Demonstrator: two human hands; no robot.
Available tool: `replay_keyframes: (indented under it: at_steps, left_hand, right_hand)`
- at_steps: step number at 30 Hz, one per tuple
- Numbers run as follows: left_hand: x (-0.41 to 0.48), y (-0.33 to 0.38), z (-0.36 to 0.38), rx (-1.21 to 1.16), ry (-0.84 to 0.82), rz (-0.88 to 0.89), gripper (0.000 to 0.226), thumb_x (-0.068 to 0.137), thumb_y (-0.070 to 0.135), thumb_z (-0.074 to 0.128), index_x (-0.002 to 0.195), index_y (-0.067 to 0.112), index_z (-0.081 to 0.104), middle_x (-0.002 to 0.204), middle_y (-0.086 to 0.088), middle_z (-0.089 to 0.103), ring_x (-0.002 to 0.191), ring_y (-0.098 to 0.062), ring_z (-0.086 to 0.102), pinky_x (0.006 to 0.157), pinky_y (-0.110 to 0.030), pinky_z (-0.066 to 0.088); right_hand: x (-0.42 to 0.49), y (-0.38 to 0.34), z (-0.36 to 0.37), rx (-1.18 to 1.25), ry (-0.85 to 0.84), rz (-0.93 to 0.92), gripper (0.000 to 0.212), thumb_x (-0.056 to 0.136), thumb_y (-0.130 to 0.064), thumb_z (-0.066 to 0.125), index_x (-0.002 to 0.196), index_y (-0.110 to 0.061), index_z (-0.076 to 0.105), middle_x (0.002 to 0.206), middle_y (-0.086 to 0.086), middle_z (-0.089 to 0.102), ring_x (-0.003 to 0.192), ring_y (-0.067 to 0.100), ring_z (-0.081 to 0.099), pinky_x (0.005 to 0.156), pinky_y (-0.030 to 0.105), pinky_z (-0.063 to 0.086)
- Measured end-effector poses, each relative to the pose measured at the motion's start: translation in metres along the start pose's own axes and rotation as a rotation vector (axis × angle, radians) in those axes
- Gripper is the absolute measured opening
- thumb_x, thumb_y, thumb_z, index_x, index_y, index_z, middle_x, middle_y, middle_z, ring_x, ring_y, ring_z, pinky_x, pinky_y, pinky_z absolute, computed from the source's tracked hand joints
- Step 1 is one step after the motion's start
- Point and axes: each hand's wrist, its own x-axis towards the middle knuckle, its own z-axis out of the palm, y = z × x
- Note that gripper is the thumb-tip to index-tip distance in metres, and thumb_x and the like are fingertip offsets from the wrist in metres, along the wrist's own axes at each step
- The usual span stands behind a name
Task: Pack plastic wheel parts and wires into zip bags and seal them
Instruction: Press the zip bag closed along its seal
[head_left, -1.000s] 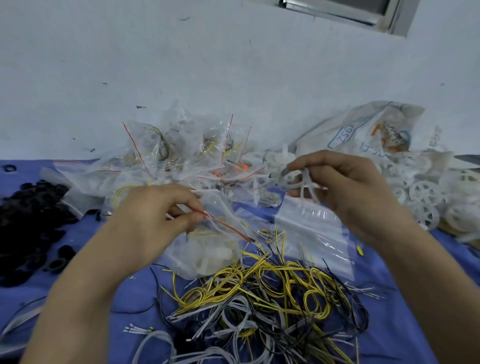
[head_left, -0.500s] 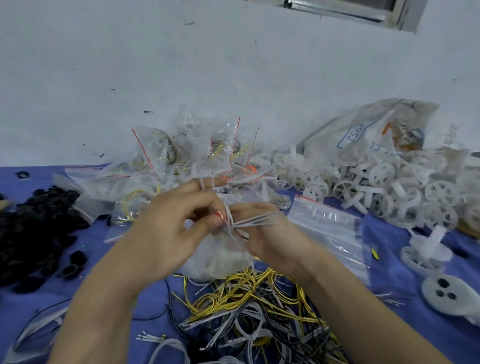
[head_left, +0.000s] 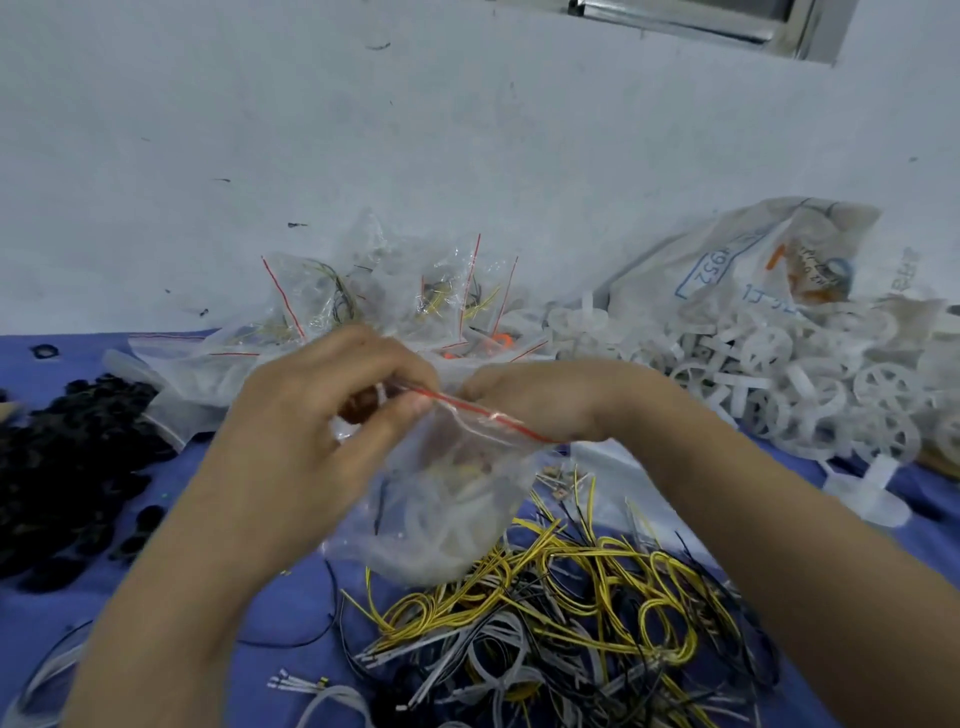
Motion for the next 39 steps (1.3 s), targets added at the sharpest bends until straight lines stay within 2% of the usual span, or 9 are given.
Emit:
replay_keyframes:
  at_steps: [4, 6, 9, 11, 15, 18, 23, 32, 39]
  left_hand:
    - [-0.002, -0.008, -0.005, 0.046, 0.05, -0.045, 0.005, 0.082, 0.03, 0.06, 0.08, 0.034, 0.059, 0.084, 0.012, 0.054, 0.068, -0.016, 0.051, 0.064, -0.013, 0.037]
    - [-0.003, -0.009, -0.005, 0.021, 0.083, -0.078, 0.005, 0.08, 0.032, 0.06, 0.077, 0.035, 0.057, 0.091, 0.013, 0.053, 0.068, -0.015, 0.049, 0.064, -0.014, 0.037]
    - [-0.004, -0.011, -0.005, 0.018, 0.112, -0.13, 0.021, 0.079, 0.044, 0.067, 0.071, 0.026, 0.061, 0.106, 0.013, 0.049, 0.072, -0.012, 0.048, 0.067, -0.014, 0.036]
    - [-0.005, -0.013, -0.006, 0.019, 0.106, -0.157, 0.029, 0.075, 0.056, 0.068, 0.07, 0.029, 0.059, 0.103, 0.015, 0.052, 0.076, -0.01, 0.049, 0.067, -0.012, 0.035]
    - [-0.007, -0.022, -0.011, 0.018, 0.097, -0.172, 0.025, 0.074, 0.057, 0.054, 0.082, 0.034, 0.06, 0.083, 0.012, 0.061, 0.069, -0.005, 0.055, 0.058, -0.007, 0.036]
    - [-0.009, -0.032, -0.014, -0.055, 0.138, -0.183, 0.016, 0.076, 0.053, 0.056, 0.088, 0.047, 0.063, 0.083, 0.015, 0.065, 0.068, 0.003, 0.059, 0.058, -0.005, 0.041]
    - [-0.014, -0.044, -0.014, -0.148, 0.105, -0.193, 0.047, 0.078, 0.047, 0.071, 0.121, 0.051, 0.054, 0.077, 0.007, 0.061, 0.075, -0.011, 0.063, 0.07, -0.01, 0.046]
    - [-0.013, -0.037, -0.007, -0.212, 0.064, -0.169, 0.051, 0.078, 0.043, 0.071, 0.125, 0.052, 0.052, 0.074, 0.006, 0.057, 0.071, -0.01, 0.06, 0.075, -0.01, 0.045]
    - [-0.003, -0.004, 0.01, -0.19, 0.013, -0.138, 0.047, 0.076, 0.044, 0.062, 0.121, 0.055, 0.054, 0.081, 0.009, 0.061, 0.076, -0.007, 0.063, 0.078, -0.013, 0.047]
  right_hand:
    - [-0.018, 0.015, -0.011, -0.027, 0.2, -0.129, 0.079, 0.078, -0.077, 0.041, 0.09, -0.004, 0.071, 0.101, 0.023, 0.065, 0.096, 0.03, 0.062, 0.094, 0.046, 0.044]
    - [-0.031, 0.025, -0.009, -0.156, 0.262, -0.132, 0.064, 0.065, -0.078, 0.054, 0.089, -0.022, 0.074, 0.118, 0.001, 0.063, 0.11, 0.019, 0.051, 0.099, 0.035, 0.038]
    - [-0.034, 0.046, 0.002, -0.358, 0.412, -0.076, 0.018, 0.073, -0.046, 0.073, 0.088, -0.037, 0.069, 0.143, -0.022, 0.03, 0.128, 0.01, 0.02, 0.104, 0.026, 0.022]
    - [-0.031, 0.057, 0.008, -0.298, 0.584, -0.076, 0.008, 0.08, -0.028, 0.072, 0.079, -0.033, 0.066, 0.137, -0.015, 0.043, 0.126, 0.014, 0.034, 0.096, 0.02, 0.027]
    - [-0.037, 0.068, 0.011, 0.073, 0.726, -0.15, 0.024, 0.079, -0.011, 0.072, 0.07, -0.033, 0.068, 0.077, -0.015, 0.071, 0.076, 0.001, 0.065, 0.069, 0.008, 0.046]
    - [-0.04, 0.072, 0.008, 0.148, 0.71, -0.213, 0.03, 0.077, -0.009, 0.073, 0.07, -0.038, 0.072, 0.077, -0.02, 0.071, 0.074, 0.0, 0.067, 0.073, 0.013, 0.051]
    - [-0.042, 0.079, 0.006, 0.281, 0.644, -0.281, 0.03, 0.078, -0.008, 0.071, 0.094, -0.033, 0.07, 0.074, -0.008, 0.073, 0.073, 0.008, 0.07, 0.073, 0.016, 0.053]
    - [-0.041, 0.09, 0.003, 0.234, 0.621, -0.217, 0.028, 0.079, -0.002, 0.069, 0.07, -0.028, 0.067, 0.076, -0.006, 0.071, 0.076, 0.016, 0.067, 0.075, 0.019, 0.051]
    - [-0.05, 0.05, 0.013, 0.202, 0.591, -0.346, 0.027, 0.068, -0.043, 0.078, 0.093, -0.038, 0.069, 0.098, -0.022, 0.069, 0.099, -0.008, 0.06, 0.087, 0.011, 0.04]
